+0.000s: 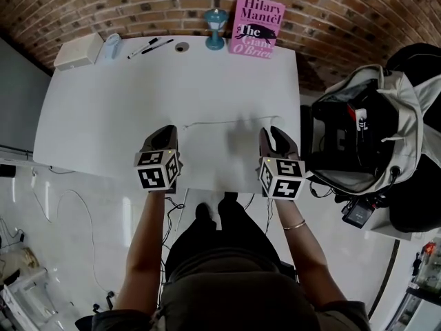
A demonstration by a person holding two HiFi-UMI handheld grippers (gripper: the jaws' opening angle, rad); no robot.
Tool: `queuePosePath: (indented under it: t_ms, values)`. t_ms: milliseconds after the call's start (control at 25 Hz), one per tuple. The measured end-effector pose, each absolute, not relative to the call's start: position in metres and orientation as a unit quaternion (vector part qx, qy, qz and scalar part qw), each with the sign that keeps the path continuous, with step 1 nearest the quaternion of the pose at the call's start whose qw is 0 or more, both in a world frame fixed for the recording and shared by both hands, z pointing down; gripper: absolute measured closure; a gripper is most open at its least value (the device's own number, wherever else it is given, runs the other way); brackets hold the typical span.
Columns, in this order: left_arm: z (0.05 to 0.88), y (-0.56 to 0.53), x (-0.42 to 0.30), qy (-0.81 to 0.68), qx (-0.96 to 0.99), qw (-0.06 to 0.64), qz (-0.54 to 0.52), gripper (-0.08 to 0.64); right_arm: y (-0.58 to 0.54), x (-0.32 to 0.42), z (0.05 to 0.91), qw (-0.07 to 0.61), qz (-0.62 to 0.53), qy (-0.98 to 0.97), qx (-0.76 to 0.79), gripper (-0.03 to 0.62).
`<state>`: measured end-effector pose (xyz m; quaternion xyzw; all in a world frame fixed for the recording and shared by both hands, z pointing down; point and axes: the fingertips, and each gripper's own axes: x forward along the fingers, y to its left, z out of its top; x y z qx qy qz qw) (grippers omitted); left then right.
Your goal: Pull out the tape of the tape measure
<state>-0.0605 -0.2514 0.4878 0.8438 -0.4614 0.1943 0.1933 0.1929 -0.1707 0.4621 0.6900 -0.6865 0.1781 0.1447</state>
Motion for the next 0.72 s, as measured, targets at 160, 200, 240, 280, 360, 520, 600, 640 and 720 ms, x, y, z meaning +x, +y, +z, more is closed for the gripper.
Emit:
queuePosePath:
  t_ms: [160, 200, 240, 280, 360, 520, 600, 640, 720]
  values:
    - [0.477, -0.246, -0.061, -0.457, 0.851, 0.182, 0.182, 0.531, -0.166, 0.176, 0.455, 0.129, 0.177, -0.697, 0.683, 0.509]
    - [0.475, -0.244, -0.061, -0.456, 0.853, 0.18, 0.179, 0.531, -0.166, 0.171, 0.453, 0.124, 0.177, -0.7, 0.68, 0.514]
    - [0.473, -0.243, -0.061, -0.455, 0.854, 0.179, 0.177, 0.531, -0.165, 0.167, 0.451, 0.12, 0.177, -0.703, 0.678, 0.523]
    - [0.471, -0.241, -0.061, -0.454, 0.855, 0.178, 0.174, 0.531, -0.164, 0.163, 0.449, 0.116, 0.175, -0.706, 0.676, 0.534]
    - [0.467, -0.238, -0.06, -0.453, 0.858, 0.175, 0.17, 0.531, -0.162, 0.155, 0.444, 0.111, 0.171, -0.711, 0.673, 0.551]
    - [0.461, -0.23, -0.062, -0.449, 0.861, 0.17, 0.167, 0.531, -0.157, 0.142, 0.438, 0.107, 0.163, -0.722, 0.664, 0.586]
    - [0.46, -0.226, -0.064, -0.448, 0.862, 0.17, 0.165, 0.531, -0.155, 0.137, 0.436, 0.102, 0.163, -0.727, 0.659, 0.588]
    - [0.46, -0.223, -0.065, -0.448, 0.862, 0.171, 0.164, 0.531, -0.153, 0.135, 0.435, 0.1, 0.163, -0.728, 0.658, 0.588]
    - [0.459, -0.219, -0.067, -0.447, 0.863, 0.173, 0.161, 0.531, -0.149, 0.134, 0.433, 0.097, 0.162, -0.73, 0.657, 0.588]
